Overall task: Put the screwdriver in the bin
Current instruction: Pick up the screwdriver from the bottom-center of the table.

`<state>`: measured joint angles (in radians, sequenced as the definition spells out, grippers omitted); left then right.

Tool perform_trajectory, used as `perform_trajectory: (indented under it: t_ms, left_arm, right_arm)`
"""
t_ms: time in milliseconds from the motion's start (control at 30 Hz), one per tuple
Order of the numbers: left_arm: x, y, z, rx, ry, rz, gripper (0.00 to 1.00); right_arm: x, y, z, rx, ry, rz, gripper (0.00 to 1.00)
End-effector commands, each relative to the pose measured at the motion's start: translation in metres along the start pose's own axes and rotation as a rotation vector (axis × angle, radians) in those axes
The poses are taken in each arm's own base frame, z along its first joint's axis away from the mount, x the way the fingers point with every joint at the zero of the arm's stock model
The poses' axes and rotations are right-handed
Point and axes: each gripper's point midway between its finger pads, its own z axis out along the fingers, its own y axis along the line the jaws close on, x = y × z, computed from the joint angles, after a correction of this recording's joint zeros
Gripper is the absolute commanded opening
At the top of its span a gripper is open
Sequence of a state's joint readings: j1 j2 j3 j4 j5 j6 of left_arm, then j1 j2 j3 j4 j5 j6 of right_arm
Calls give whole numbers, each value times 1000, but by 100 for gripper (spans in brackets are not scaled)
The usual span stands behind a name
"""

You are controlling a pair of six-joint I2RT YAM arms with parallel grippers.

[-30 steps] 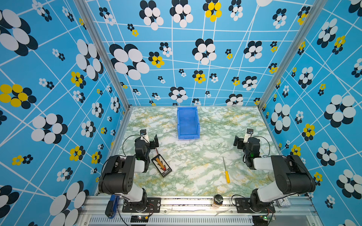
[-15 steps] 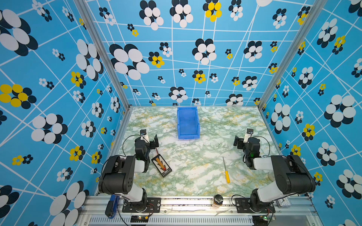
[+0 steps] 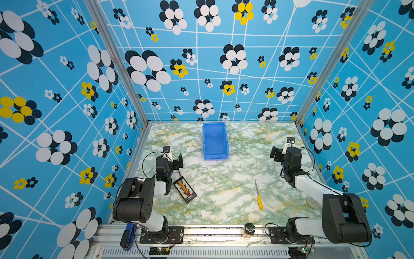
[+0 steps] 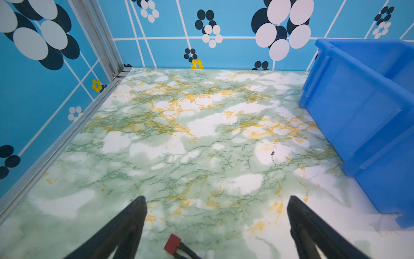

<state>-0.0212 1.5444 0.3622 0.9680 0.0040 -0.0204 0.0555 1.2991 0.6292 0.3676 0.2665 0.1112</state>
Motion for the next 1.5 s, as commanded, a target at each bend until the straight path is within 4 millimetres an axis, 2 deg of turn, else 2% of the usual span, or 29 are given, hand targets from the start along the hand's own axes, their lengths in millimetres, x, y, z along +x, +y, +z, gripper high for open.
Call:
perform_trajectory:
  t_ms: [0,100,133,333,400,500,600,667,867,1000,1133,1367,1467]
  left_arm:
    - [-3,10,1,-67,24,14,99]
    - [-15,12,4,-83,77,7,99]
    - [-19,12,5,-80,101,12,99]
    - [-17,-5,3,34,298,71,99]
    - [-27,-3,-2,46,330,62,99]
    - [-52,-8,-14,110,338,51,99]
    - [-74,-16,-24,164,382,75,99]
    - [-89,-17,-27,167,387,74,99]
    - [-131,-22,-42,193,383,84,99]
    - [-148,-27,-49,220,384,81,99]
    - [-153,-35,-52,260,389,63,99]
    - [-148,-46,-51,303,410,46,99]
    - [-143,-57,-54,347,429,68,99]
  right_arm:
    - [25,-4,-24,55,228,64,99]
    - [44,1,-44,49,368,111,99]
    - [53,10,-54,24,417,101,99]
    - [97,20,-106,-24,659,124,99]
    - [112,27,-127,-66,762,112,99]
    - [128,30,-155,-64,861,65,97]
    - [131,59,-172,-134,883,52,95]
    - [143,74,-179,-162,965,73,91]
    - [178,79,-195,-100,1046,9,84]
    - [198,88,-200,-132,1073,50,68]
    - [211,86,-203,-113,1102,23,65]
    - [225,88,-200,-115,1110,5,61]
    - [229,90,-197,-122,1094,10,57]
